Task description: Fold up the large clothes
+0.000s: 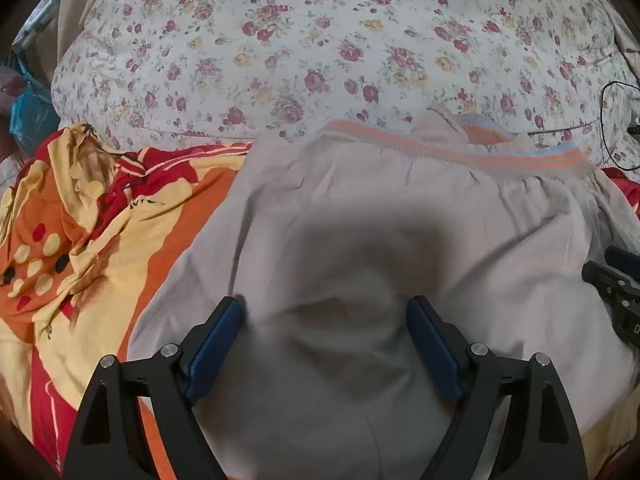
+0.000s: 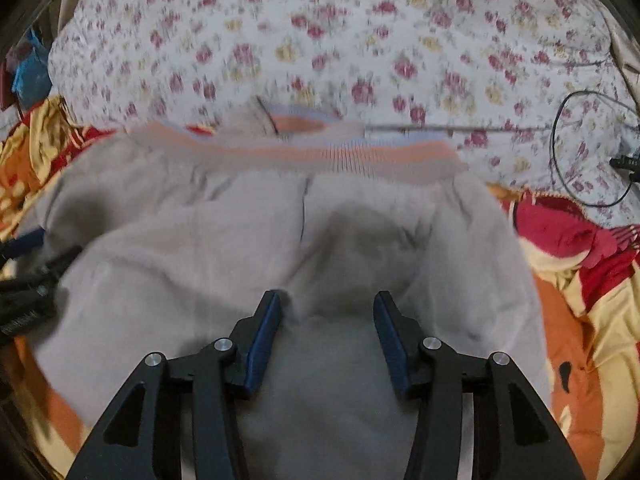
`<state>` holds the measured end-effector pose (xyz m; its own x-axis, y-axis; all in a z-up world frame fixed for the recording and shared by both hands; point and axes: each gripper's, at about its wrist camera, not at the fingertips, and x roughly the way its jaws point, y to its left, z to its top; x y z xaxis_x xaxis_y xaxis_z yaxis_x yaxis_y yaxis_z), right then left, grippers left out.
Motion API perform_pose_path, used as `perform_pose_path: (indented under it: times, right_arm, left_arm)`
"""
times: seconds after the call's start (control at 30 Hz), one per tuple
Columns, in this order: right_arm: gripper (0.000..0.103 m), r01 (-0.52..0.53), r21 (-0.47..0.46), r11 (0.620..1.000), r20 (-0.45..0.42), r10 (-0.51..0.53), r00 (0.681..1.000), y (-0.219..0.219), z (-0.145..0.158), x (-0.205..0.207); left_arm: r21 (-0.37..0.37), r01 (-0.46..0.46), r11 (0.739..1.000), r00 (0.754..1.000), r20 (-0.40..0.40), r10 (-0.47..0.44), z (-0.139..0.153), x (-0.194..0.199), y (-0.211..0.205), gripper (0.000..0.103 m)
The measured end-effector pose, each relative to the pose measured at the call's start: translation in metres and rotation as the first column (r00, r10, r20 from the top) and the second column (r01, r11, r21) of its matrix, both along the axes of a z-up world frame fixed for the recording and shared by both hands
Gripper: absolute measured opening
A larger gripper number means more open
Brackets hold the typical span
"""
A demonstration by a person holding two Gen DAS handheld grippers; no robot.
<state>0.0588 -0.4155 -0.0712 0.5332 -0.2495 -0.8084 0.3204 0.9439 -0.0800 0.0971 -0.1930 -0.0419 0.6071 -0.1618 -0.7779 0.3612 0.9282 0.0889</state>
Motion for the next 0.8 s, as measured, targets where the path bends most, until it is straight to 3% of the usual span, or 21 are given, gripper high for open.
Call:
perform_pose_path:
  times: [0.53, 0.8]
  right_arm:
    - [0.053, -0.021, 0.011, 1.0, 0.025, 0.021, 0.999, 0.026, 0.033, -0.028]
    - [0.054, -0.026, 0.005, 1.0, -0.009, 0.026, 1.0, 0.034, 0.012, -0.033]
  left_arm:
    - [-0.018, -0.011, 1.0, 1.0, -0.009, 0.011, -0.004, 0.003, -0.001, 0.086]
    - [-0.024, -0.018, 1.0, 1.0, -0.016, 0.017, -0.005, 0.003, 0.0, 0.088]
